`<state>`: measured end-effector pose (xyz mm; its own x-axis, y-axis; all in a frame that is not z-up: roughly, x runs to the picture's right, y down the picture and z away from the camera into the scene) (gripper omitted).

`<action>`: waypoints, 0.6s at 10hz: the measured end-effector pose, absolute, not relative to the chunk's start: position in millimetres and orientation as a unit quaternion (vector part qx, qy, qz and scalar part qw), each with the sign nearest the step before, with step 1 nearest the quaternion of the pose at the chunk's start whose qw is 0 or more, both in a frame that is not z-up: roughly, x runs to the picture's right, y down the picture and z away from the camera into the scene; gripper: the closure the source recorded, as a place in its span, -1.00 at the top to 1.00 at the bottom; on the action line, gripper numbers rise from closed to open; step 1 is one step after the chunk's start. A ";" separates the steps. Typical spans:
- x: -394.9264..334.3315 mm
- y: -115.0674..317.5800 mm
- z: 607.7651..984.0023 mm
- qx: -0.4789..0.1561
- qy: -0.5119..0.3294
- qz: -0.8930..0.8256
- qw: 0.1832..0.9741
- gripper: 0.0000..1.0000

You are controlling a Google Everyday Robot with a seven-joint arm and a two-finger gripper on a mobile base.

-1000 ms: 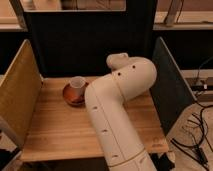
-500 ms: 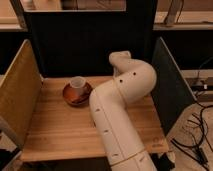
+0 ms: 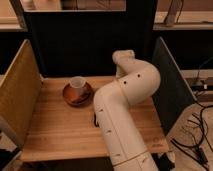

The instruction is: Stand the bottle upright

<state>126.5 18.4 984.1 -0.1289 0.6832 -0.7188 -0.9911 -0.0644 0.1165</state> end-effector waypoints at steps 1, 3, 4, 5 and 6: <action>125.0 20.0 983.3 -0.254 0.307 0.682 0.613 0.60; 121.3 24.8 981.9 -0.262 0.307 0.674 0.619 0.60; 119.9 27.2 981.8 -0.265 0.307 0.670 0.622 0.59; 118.9 29.1 981.9 -0.267 0.307 0.668 0.623 0.53; 117.8 32.0 982.2 -0.270 0.308 0.663 0.626 0.31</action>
<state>117.8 32.0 982.2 -0.0703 0.6642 -0.7443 -0.9971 -0.0263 0.0707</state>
